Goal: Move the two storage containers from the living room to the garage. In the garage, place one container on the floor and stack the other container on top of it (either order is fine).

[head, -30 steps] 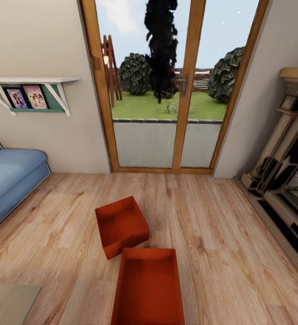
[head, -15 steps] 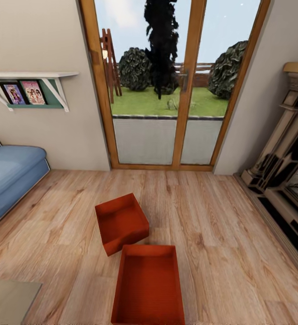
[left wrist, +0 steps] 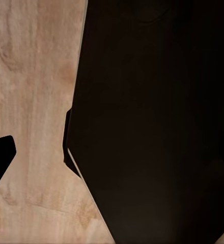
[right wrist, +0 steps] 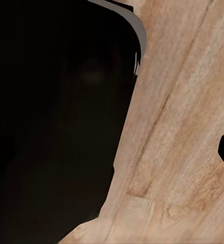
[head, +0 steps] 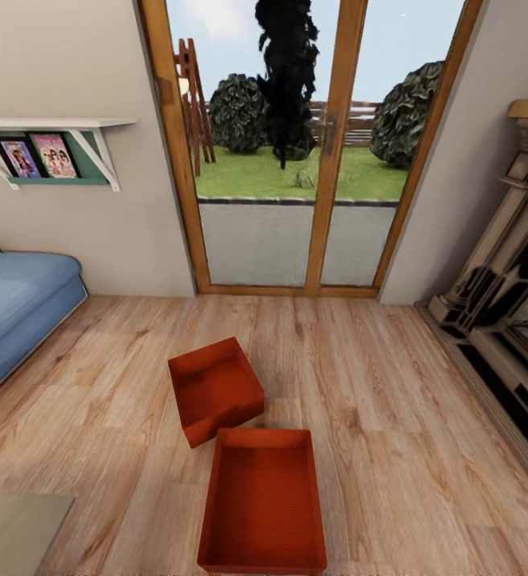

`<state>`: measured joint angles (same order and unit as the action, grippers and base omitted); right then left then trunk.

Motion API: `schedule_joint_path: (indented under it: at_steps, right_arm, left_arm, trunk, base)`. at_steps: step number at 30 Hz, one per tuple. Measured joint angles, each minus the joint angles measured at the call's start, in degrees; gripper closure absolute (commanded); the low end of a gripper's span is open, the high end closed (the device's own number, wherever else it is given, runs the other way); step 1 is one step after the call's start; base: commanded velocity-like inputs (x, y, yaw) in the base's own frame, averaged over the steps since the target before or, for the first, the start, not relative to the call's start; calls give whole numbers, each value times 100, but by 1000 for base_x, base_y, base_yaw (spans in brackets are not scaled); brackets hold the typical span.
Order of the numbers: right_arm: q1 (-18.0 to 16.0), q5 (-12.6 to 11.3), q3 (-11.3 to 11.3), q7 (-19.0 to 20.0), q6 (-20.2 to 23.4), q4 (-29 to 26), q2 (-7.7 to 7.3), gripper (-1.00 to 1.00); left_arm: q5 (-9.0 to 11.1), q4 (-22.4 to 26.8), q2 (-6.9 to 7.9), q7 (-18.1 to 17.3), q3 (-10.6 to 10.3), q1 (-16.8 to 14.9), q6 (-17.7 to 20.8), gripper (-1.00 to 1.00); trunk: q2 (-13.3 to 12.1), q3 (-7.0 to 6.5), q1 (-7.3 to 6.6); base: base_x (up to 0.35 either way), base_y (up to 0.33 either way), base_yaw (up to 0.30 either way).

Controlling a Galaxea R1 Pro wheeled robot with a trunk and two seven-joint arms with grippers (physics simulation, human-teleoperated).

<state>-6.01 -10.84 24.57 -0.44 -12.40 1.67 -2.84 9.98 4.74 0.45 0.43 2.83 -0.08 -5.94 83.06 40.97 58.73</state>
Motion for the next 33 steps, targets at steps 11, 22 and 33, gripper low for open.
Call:
schedule_joint_path:
  at_steps: [11, 22, 33]
  right_arm:
    - [0, 0, 0, -5, -15, 0, 0, -100]
    - [0, -5, -5, -17, -10, 0, 9, -100]
    - [0, -40, -22, -22, -1, 0, 7, -100]
  left_arm:
    - [21, -6, -30, 0, 4, 0, 3, -100]
    - [61, -38, -23, -35, 34, 0, 18, -100]
    - [67, -68, -10, -4, 32, 0, 16, -100]
  trunk:
    - [0, 101, 0]
    - [0, 203, 0]
    - [0, 304, 0]
  base:
    - [0, 0, 0]
    - [0, 0, 0]
    - [0, 0, 0]
